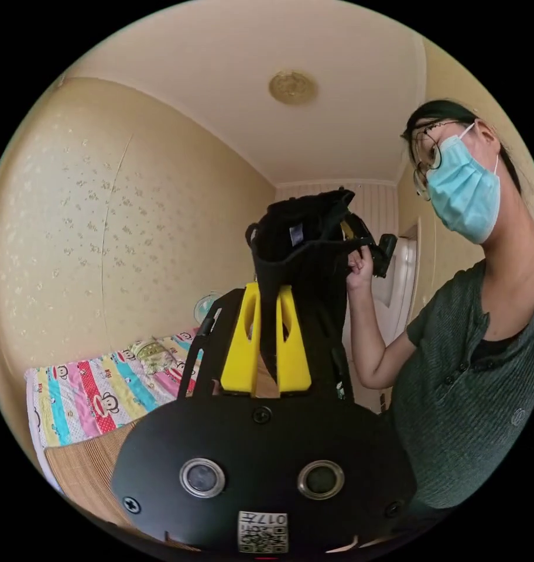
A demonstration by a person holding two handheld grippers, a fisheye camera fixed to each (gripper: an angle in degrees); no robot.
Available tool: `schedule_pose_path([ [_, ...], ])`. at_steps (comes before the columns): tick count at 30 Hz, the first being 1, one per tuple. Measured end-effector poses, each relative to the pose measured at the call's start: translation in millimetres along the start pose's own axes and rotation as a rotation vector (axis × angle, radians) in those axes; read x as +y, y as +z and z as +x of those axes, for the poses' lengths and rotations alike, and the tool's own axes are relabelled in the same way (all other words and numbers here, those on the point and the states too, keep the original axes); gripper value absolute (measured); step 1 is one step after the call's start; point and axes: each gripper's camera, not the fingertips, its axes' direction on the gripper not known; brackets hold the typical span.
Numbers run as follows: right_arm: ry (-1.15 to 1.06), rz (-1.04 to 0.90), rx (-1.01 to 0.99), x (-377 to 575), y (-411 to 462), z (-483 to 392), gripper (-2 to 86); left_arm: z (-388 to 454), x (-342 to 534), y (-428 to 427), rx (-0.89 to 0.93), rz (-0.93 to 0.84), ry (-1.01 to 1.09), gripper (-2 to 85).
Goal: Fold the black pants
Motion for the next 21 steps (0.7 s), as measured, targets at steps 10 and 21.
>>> schedule_pose_path([
  [10, -0.044, 0.052, 0.014, -18, -41, 27, 1.7, -22, -172, -110, -0.103, 0.264, 0.064, 4.0],
  [21, 0.239, -0.488, 0.266, 82, 149, 271, 2.0, -272, -232, -12, -0.482, -0.085, -0.182, 4.2],
])
